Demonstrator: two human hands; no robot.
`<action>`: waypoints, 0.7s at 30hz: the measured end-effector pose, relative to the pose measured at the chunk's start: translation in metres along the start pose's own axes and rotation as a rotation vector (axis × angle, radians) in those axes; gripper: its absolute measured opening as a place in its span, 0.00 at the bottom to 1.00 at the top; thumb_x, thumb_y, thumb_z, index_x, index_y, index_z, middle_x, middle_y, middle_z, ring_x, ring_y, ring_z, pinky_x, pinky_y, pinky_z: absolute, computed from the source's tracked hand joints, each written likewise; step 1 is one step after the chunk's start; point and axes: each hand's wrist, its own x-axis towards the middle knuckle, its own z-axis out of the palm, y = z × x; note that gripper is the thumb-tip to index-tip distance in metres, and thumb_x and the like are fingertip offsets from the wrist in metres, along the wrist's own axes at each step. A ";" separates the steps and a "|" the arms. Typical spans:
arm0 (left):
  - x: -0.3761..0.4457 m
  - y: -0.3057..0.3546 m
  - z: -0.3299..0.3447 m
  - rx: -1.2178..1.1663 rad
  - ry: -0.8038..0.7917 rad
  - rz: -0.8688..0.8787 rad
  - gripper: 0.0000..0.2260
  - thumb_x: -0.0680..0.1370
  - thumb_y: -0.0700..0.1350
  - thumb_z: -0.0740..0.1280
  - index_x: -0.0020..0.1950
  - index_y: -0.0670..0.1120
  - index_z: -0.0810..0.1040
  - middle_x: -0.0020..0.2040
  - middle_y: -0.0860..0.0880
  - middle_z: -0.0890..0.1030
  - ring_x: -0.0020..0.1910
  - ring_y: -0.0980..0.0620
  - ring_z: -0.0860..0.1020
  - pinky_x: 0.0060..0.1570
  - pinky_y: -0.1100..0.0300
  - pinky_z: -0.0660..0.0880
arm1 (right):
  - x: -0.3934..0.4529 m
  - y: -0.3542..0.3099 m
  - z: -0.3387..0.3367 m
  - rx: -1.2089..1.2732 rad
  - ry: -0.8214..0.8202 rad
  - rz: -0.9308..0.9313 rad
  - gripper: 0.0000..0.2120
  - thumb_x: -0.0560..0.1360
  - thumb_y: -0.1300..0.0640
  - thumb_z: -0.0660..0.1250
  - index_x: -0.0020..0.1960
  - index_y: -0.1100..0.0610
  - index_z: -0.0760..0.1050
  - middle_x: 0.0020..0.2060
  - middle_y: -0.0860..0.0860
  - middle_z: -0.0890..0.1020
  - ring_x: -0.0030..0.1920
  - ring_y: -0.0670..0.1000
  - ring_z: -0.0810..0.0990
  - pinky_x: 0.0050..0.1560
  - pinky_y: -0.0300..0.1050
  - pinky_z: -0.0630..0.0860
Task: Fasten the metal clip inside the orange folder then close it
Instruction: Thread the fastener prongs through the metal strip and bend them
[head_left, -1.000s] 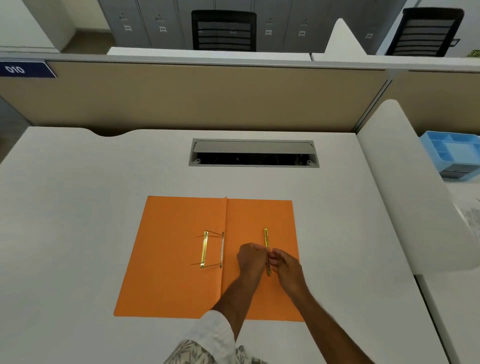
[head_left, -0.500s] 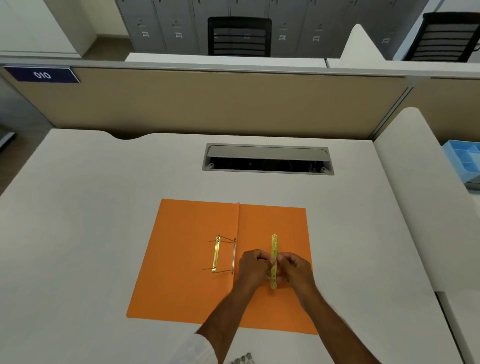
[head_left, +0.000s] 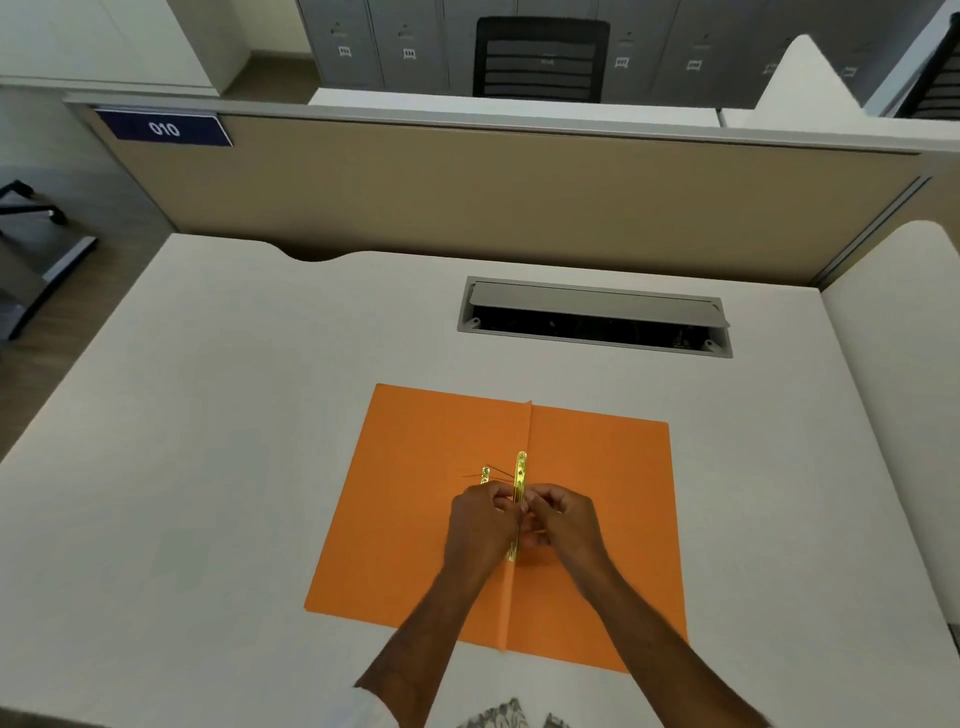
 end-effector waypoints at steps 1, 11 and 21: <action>0.001 -0.001 -0.003 0.003 0.003 0.007 0.02 0.73 0.47 0.73 0.45 0.51 0.84 0.33 0.56 0.82 0.32 0.61 0.81 0.31 0.68 0.77 | 0.002 0.000 0.003 -0.009 -0.005 -0.004 0.06 0.78 0.62 0.66 0.50 0.59 0.83 0.38 0.57 0.85 0.33 0.52 0.83 0.29 0.44 0.80; 0.019 -0.021 -0.031 0.035 0.100 -0.054 0.10 0.72 0.44 0.73 0.53 0.45 0.85 0.41 0.50 0.84 0.39 0.57 0.80 0.39 0.68 0.74 | 0.034 -0.002 0.024 -0.724 0.100 -0.398 0.14 0.78 0.56 0.67 0.64 0.53 0.77 0.48 0.50 0.80 0.45 0.48 0.78 0.45 0.44 0.77; 0.028 -0.025 -0.027 0.006 0.051 -0.128 0.09 0.73 0.43 0.71 0.52 0.45 0.85 0.38 0.53 0.82 0.37 0.59 0.79 0.37 0.69 0.75 | 0.059 -0.005 0.035 -1.070 0.006 -0.418 0.12 0.77 0.53 0.68 0.60 0.50 0.79 0.51 0.52 0.75 0.51 0.52 0.75 0.42 0.49 0.79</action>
